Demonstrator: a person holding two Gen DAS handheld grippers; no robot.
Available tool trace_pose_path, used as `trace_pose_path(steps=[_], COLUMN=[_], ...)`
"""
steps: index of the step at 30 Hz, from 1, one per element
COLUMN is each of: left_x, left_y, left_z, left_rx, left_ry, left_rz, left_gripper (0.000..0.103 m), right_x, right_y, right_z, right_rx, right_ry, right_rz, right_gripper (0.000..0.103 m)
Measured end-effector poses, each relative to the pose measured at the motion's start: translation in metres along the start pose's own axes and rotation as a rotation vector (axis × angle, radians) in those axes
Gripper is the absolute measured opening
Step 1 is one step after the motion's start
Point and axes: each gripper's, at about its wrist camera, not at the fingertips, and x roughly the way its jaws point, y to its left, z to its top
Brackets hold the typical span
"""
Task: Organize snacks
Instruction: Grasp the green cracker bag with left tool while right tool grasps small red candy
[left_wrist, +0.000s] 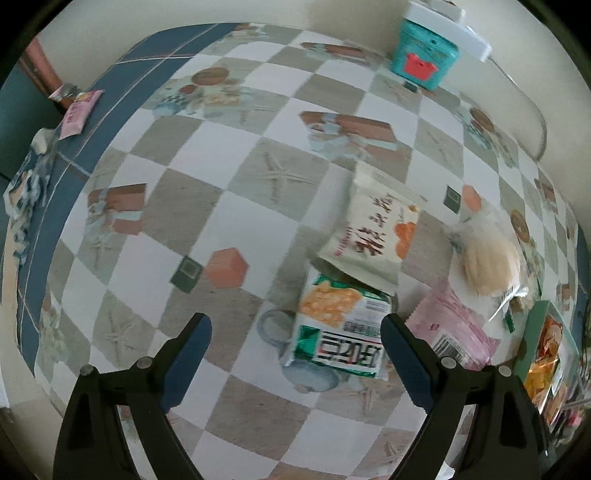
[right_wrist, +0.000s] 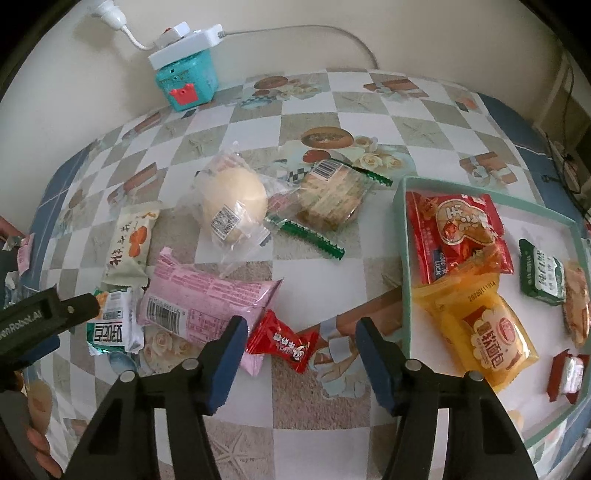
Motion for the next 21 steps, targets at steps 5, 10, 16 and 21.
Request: trace_pose_path(steps=[5,10,16,21], left_x=[0.008,0.015,0.025,0.026], left_y=[-0.016,-0.027,-0.030,-0.021], left_z=[-0.002,-0.002,0.001,0.000], left_rx=[0.040,0.061,0.046,0.015], left_ry=[0.011,0.018,0.027,0.026], left_rz=[0.004,0.023,0.049,0.061], left_gripper=[0.093,0.093,0.093,0.093], right_x=[0.005,0.008,0.016,0.018], right_y=[-0.001,-0.005,-0.007,-0.008], right_z=[0.002,0.003,0.000,-0.002], right_rx=[-0.004,0.005,0.016,0.018], right_ry=[0.010,0.024,0.057,0.076], right_rz=[0.008,-0.002,0.010,-0.001], right_gripper=[0.061,0.057,0.056,0.056])
